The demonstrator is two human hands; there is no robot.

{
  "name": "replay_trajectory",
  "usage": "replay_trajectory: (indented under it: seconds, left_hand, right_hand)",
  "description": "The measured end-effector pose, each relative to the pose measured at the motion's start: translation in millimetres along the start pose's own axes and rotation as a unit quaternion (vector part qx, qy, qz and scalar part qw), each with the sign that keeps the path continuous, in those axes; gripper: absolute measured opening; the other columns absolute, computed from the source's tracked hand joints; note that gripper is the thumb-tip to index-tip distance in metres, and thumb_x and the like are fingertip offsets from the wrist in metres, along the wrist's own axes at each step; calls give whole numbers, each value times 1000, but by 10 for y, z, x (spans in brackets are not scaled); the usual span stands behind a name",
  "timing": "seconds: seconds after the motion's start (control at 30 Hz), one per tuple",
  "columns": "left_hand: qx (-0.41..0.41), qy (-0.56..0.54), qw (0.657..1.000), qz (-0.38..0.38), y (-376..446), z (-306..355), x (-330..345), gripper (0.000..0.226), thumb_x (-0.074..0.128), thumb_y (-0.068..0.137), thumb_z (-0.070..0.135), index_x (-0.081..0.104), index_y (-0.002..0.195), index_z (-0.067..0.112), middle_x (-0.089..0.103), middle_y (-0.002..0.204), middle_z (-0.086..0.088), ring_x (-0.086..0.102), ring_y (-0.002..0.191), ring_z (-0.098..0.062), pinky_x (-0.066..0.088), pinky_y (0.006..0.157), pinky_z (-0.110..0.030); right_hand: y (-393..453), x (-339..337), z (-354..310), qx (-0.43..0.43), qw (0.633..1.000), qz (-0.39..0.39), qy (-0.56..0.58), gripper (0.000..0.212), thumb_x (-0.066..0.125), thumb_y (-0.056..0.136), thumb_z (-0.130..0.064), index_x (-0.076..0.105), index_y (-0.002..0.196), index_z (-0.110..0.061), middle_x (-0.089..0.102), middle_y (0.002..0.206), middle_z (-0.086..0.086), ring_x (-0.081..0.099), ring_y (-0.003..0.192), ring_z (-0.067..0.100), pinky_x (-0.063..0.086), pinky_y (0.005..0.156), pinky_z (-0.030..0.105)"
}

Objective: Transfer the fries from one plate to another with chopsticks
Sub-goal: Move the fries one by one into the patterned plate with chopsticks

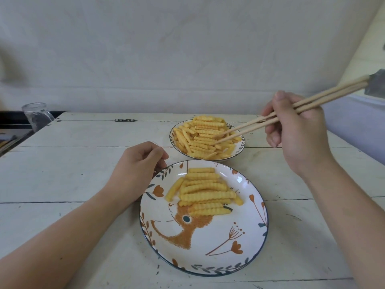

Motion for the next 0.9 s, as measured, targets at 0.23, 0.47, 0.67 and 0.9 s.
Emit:
replay_trajectory:
  seconds: [0.23,0.47,0.67,0.9]
  left_hand:
    - [-1,2,1000,3,-9,10,2,29,53,101,20,74,81,15,72,75,-2,62,69,-22,53,71,-41]
    - [1,3,1000,3,-2,3,1,29,54,100,20,73,79,16,72,76,-4,61,69,-22,51,70,-40]
    - [-2,3,1000,0,-3,-5,-7,30,53,101,22,74,80,16,72,77,-5,63,68,-23,54,71,-41]
    - [-1,6,1000,0,-9,5,-3,29,53,101,21,74,81,16,72,77,-5,63,68,-20,54,69,-40]
  right_hand:
    - [-64,91,278,-20,995,-39,-85,35,47,106,-31,69,84,-13,55,63,8,49,48,13,43,45,24]
    - [-75,166,317,-31,997,-47,-51,41,43,106,-34,70,87,-9,58,65,11,53,47,17,46,49,29]
    - [-105,229,416,-8,995,-81,-60,38,44,107,-32,70,86,-12,59,69,16,56,51,23,49,55,39]
    - [-103,241,429,-5,997,-65,-39,41,42,106,-35,68,86,-11,59,70,9,57,53,23,50,53,29]
Point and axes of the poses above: each hand's wrist, its own y-axis towards the middle knuckle, its own x-axis out of the palm, z = x × y, the point moved 2 cm from there along y, towards the middle knuckle
